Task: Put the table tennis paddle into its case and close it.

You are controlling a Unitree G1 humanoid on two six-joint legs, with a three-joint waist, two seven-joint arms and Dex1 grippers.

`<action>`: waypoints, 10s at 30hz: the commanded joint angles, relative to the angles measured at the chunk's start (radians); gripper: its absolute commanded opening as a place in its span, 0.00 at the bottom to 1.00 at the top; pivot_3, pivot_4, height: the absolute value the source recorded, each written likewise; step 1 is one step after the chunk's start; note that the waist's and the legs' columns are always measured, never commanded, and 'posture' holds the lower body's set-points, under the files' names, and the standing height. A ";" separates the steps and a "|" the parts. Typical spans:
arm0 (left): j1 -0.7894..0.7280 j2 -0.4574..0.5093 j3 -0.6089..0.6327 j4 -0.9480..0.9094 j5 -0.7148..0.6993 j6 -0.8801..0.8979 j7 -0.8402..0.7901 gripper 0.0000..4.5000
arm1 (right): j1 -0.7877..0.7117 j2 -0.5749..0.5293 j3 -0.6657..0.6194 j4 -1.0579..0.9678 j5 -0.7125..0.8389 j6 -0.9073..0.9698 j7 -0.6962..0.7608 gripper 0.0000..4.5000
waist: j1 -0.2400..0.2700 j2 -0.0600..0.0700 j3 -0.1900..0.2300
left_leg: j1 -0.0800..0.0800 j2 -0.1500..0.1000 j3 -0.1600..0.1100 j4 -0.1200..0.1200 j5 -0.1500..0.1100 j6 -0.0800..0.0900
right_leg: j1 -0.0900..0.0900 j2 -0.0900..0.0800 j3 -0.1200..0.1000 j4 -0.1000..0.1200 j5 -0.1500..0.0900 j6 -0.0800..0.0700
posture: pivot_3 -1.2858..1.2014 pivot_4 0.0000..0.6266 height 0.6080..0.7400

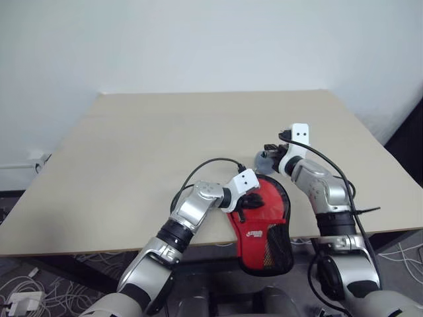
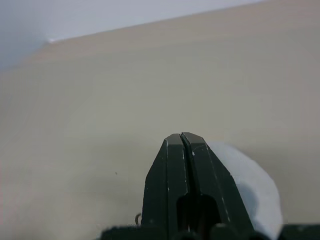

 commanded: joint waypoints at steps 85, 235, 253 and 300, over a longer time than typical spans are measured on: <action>-0.020 -0.030 -0.053 0.166 0.038 0.122 0.082 0.16 | 0.220 -0.455 -0.003 -0.343 -0.113 0.348 0.174 0.01 | 0.042 0.001 -0.018 | 0.000 -0.003 -0.003 0.000 -0.008 0.009 | 0.000 -0.012 -0.004 -0.001 -0.008 0.006 | 0.52 0.00 0.88; -0.150 -0.132 -0.200 0.313 0.136 -0.028 -0.104 0.16 | 0.337 -0.608 -0.255 -0.456 0.310 0.774 0.265 0.99 | 0.047 -0.003 -0.010 | 0.002 -0.021 -0.028 0.010 -0.026 0.025 | 0.028 -0.038 -0.036 -0.019 -0.015 0.021 | 0.52 0.00 0.88; -0.136 -0.127 -0.197 0.295 0.138 -0.019 -0.091 0.16 | 0.271 -0.686 -0.049 -0.378 0.355 0.911 0.422 0.91 | 0.047 -0.003 -0.010 | 0.002 -0.022 -0.028 0.010 -0.026 0.026 | 0.028 -0.039 -0.036 -0.019 -0.015 0.021 | 0.52 0.00 0.88; -0.115 -0.140 -0.212 0.294 0.149 -0.006 -0.077 0.16 | 1.165 -0.916 -0.253 -1.056 0.486 0.364 0.841 0.03 | 0.070 -0.010 -0.007 | 0.001 -0.023 -0.031 0.007 -0.031 0.031 | 0.033 -0.043 -0.042 -0.032 -0.014 0.026 | 0.52 0.00 0.88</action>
